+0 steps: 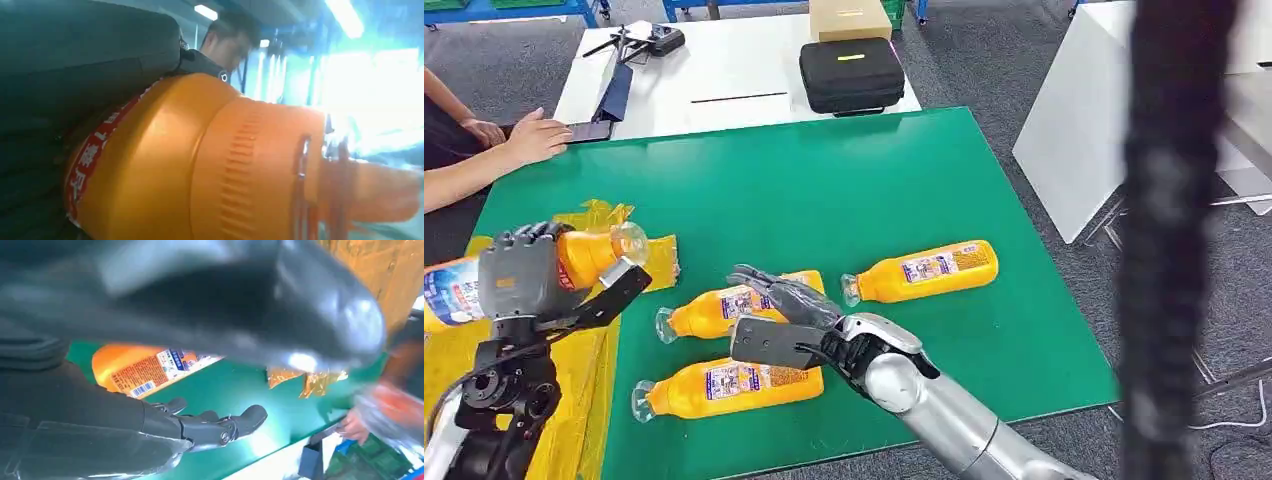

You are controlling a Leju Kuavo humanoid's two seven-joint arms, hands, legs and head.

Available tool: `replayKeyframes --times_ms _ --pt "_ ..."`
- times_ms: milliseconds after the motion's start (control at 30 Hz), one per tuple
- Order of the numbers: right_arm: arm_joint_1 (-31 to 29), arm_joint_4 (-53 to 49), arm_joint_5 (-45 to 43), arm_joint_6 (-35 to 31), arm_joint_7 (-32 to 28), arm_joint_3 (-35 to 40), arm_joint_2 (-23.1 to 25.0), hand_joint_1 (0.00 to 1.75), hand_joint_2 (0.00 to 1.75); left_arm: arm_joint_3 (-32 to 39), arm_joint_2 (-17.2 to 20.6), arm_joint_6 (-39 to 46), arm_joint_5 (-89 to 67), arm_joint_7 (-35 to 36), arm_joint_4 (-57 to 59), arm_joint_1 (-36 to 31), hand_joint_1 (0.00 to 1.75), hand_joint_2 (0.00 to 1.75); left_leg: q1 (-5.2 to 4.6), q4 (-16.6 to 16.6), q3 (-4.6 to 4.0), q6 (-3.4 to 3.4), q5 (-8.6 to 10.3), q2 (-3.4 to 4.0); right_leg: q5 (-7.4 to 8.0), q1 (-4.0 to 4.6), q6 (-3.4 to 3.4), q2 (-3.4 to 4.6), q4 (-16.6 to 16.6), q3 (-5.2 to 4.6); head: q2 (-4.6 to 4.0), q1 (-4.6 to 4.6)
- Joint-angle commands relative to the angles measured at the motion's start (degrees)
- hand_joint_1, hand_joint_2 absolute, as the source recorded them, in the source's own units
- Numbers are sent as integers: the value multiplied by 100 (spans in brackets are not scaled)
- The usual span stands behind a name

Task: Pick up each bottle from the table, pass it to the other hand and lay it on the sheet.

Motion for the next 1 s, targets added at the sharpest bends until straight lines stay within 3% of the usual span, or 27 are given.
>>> replayKeyframes --times_ms 33,233,267,333,367,400,433,467,900,1000 --pt "-135 -121 105 225 196 343 -238 0 0 -260 -49 -503 -67 34 1906 -431 175 175 -6 -9 24 -13 0 -16 -9 -5 1 -22 -3 26 0 -2" --pt "-207 -74 321 389 317 507 -263 0 0 -284 -74 -847 70 -19 2154 -445 175 175 2 4 16 -19 -6 -14 -12 4 -1 -23 3 21 0 0" --pt "-248 -46 456 494 399 617 -272 0 175 -322 -88 -876 73 -24 2383 -463 175 175 -3 -1 15 -14 -3 -10 -9 0 0 -17 1 17 0 -2" --pt "-259 13 500 619 455 696 -253 0 175 -324 -151 -906 182 -81 2704 -505 175 175 -3 -4 18 -14 -1 -8 -7 0 0 -15 -2 21 0 0" --pt "-310 62 581 722 513 806 -278 0 0 -339 -170 -874 188 -95 2858 -527 175 175 -2 -4 22 -16 -3 -5 -7 0 0 -12 -2 23 0 0" --pt "-327 87 616 772 554 850 -283 0 0 -274 -213 -887 306 -120 2884 -512 26 175 -4 -5 16 -11 0 -3 -4 -2 1 -9 -3 17 0 -2" --pt "-366 154 681 858 621 935 -296 0 0 -245 -223 -892 369 -135 2925 -501 0 175 -2 -4 20 -16 -2 -5 -6 -1 0 -14 -2 21 0 -2" --pt "-416 269 818 925 766 1035 -299 0 175 -126 -292 -950 522 -54 2927 -481 0 0 -1 -3 14 -11 -1 -2 -4 0 1 -9 -2 15 0 0" --pt "-462 354 901 972 809 1107 -307 0 175 -128 -270 -1007 553 -46 2796 -449 0 0 -1 -1 16 -15 -3 -11 -8 -1 1 -17 1 21 0 -2" --pt "-496 724 1026 1149 978 1221 -241 0 175 150 -404 -938 1152 -248 2545 -317 0 0 0 0 18 -16 -5 -5 -8 1 1 -11 0 22 0 0"
